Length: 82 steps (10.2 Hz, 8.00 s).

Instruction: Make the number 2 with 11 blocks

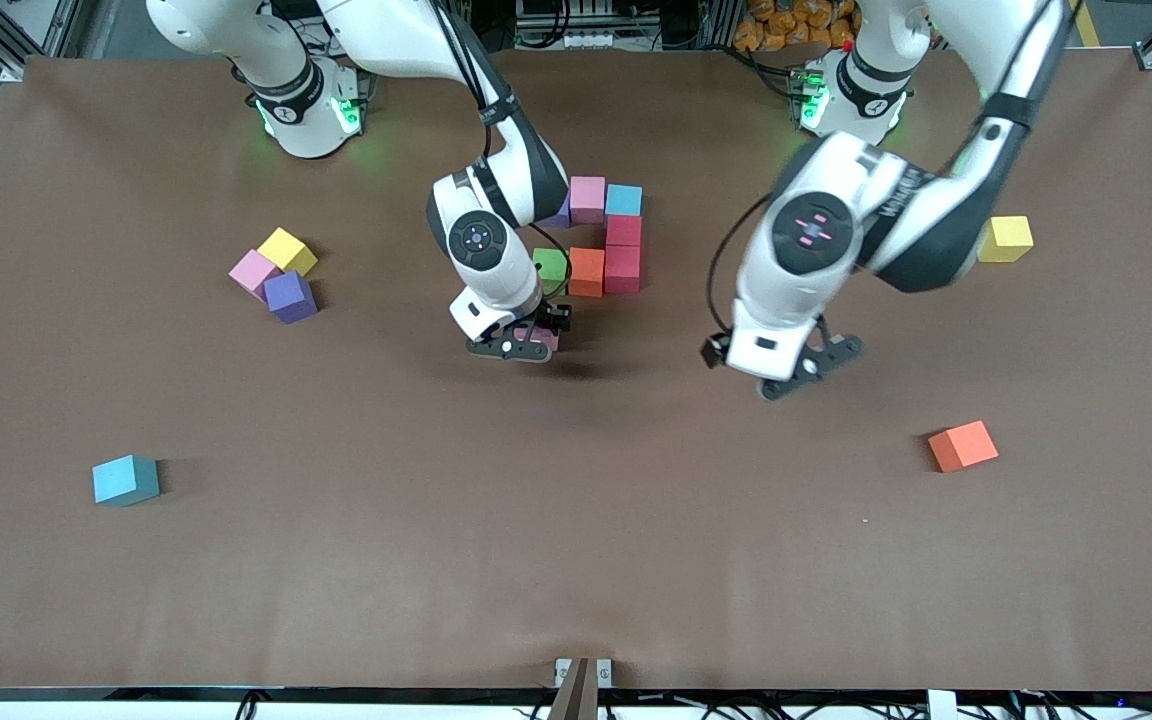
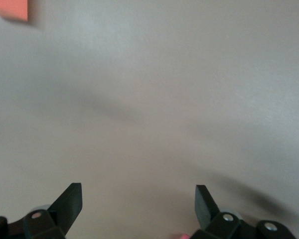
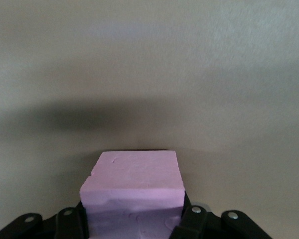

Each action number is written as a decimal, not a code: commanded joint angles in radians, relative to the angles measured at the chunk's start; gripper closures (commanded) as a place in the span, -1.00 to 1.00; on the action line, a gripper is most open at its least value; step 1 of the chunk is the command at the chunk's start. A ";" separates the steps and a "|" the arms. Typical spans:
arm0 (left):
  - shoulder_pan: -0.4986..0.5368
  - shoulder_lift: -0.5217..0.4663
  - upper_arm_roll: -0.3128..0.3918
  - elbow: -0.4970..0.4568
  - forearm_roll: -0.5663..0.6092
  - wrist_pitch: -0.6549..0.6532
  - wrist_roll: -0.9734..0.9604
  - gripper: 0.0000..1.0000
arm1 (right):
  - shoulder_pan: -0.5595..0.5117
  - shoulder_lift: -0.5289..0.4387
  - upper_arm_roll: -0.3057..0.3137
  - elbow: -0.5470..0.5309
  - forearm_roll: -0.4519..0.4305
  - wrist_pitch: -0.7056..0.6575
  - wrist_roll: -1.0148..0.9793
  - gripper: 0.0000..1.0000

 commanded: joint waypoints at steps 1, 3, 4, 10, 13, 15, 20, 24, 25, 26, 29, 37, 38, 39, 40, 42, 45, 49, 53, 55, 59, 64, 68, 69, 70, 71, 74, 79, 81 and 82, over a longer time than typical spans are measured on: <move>0.088 0.010 -0.007 -0.009 -0.002 -0.005 0.207 -1.00 | -0.022 -0.006 0.037 -0.005 -0.008 -0.012 0.030 0.50; 0.170 0.026 -0.006 -0.003 0.014 0.000 0.362 -1.00 | -0.021 -0.014 0.046 -0.020 -0.013 -0.038 0.032 0.51; 0.204 0.040 -0.006 0.002 0.032 0.000 0.384 -1.00 | -0.021 -0.015 0.052 -0.022 -0.020 -0.052 0.032 0.51; 0.412 0.199 -0.006 0.065 0.086 0.065 0.822 -1.00 | -0.015 -0.021 0.065 -0.033 -0.024 -0.066 0.059 0.51; 0.428 0.257 0.008 0.089 0.083 0.124 0.849 -1.00 | -0.013 -0.021 0.066 -0.034 -0.024 -0.058 0.070 0.51; 0.428 0.276 0.066 0.094 0.086 0.131 0.869 -1.00 | -0.016 -0.021 0.066 -0.031 -0.024 -0.061 0.071 -0.48; 0.382 0.278 0.144 0.093 0.092 0.160 0.867 -1.00 | -0.056 -0.055 0.065 -0.028 -0.025 -0.075 0.058 -1.00; 0.363 0.284 0.181 0.094 0.081 0.174 0.846 -1.00 | -0.175 -0.142 0.065 -0.025 -0.156 -0.110 0.055 -1.00; 0.365 0.290 0.183 0.094 0.083 0.174 0.858 -1.00 | -0.215 -0.161 0.066 -0.022 -0.228 -0.110 0.023 -1.00; 0.365 0.296 0.183 0.093 0.084 0.176 0.849 -1.00 | -0.272 -0.179 0.066 -0.023 -0.261 -0.112 -0.061 -1.00; 0.350 0.316 0.198 0.091 0.093 0.225 0.840 -1.00 | -0.496 -0.215 0.074 0.009 -0.263 -0.214 -0.482 -1.00; 0.347 0.370 0.220 0.088 0.095 0.299 0.824 -0.79 | -0.774 -0.378 0.097 -0.167 -0.338 -0.357 -0.912 -1.00; 0.347 0.368 0.220 0.088 0.098 0.299 0.820 -0.70 | -0.835 -0.406 0.153 -0.204 -0.367 -0.357 -0.912 -1.00; 0.347 0.367 0.220 0.088 0.098 0.299 0.826 -0.48 | -0.902 -0.422 0.219 -0.233 -0.393 -0.354 -0.912 -1.00; 0.345 0.368 0.220 0.088 0.098 0.299 0.826 -0.39 | -0.947 -0.439 0.261 -0.273 -0.398 -0.340 -0.912 -1.00; 0.342 0.367 0.220 0.088 0.100 0.299 0.818 -0.26 | -0.963 -0.457 0.270 -0.368 -0.402 -0.270 -0.910 -1.00; 0.331 0.367 0.220 0.088 0.097 0.297 0.814 -0.20 | -1.003 -0.448 0.313 -0.454 -0.404 -0.196 -0.909 -1.00; 0.331 0.360 0.218 0.094 0.086 0.271 0.812 -0.98 | -1.003 -0.440 0.312 -0.540 -0.405 -0.095 -0.976 -1.00; 0.324 0.353 0.218 0.106 0.084 0.239 0.791 -1.00 | -1.003 -0.417 0.310 -0.599 -0.409 -0.006 -1.016 -1.00; 0.325 0.351 0.218 0.108 0.086 0.234 0.789 -1.00 | -1.012 -0.410 0.310 -0.609 -0.409 0.011 -1.033 -1.00; 0.322 0.351 0.218 0.143 0.084 0.173 0.788 -1.00 | -1.030 -0.385 0.307 -0.626 -0.409 0.046 -1.044 -1.00; 0.322 0.356 0.223 0.157 0.087 0.171 0.789 -1.00 | -1.032 -0.380 0.307 -0.628 -0.407 0.043 -1.042 -0.21; 0.322 0.373 0.227 0.149 0.097 0.173 0.797 -1.00 | -1.032 -0.380 0.307 -0.628 -0.407 0.036 -1.038 0.44; 0.322 0.374 0.227 0.149 0.097 0.173 0.804 -0.75 | -1.032 -0.382 0.307 -0.625 -0.405 0.036 -1.033 0.45; 0.322 0.382 0.239 0.151 0.098 0.173 0.827 -0.46 | -1.029 -0.383 0.309 -0.619 -0.401 0.039 -1.031 0.45; 0.322 0.383 0.241 0.152 0.098 0.173 0.888 -0.08 | -1.026 -0.385 0.309 -0.608 -0.396 0.045 -1.030 0.45; 0.310 0.354 0.240 0.157 0.101 0.173 1.006 1.00 | -1.003 -0.382 0.309 -0.516 -0.395 0.045 -1.010 0.44; 0.164 0.278 0.181 0.159 -0.033 0.121 0.954 1.00 | -0.909 -0.327 0.310 -0.344 -0.395 0.036 -0.972 0.40; 0.105 0.255 0.181 0.159 -0.083 0.116 0.933 1.00 | -0.900 -0.276 0.310 -0.288 -0.393 0.045 -0.956 0.34; 0.074 0.250 0.189 0.160 -0.122 0.086 0.871 1.00 | -0.882 -0.272 0.312 -0.260 -0.393 0.036 -0.927 0.36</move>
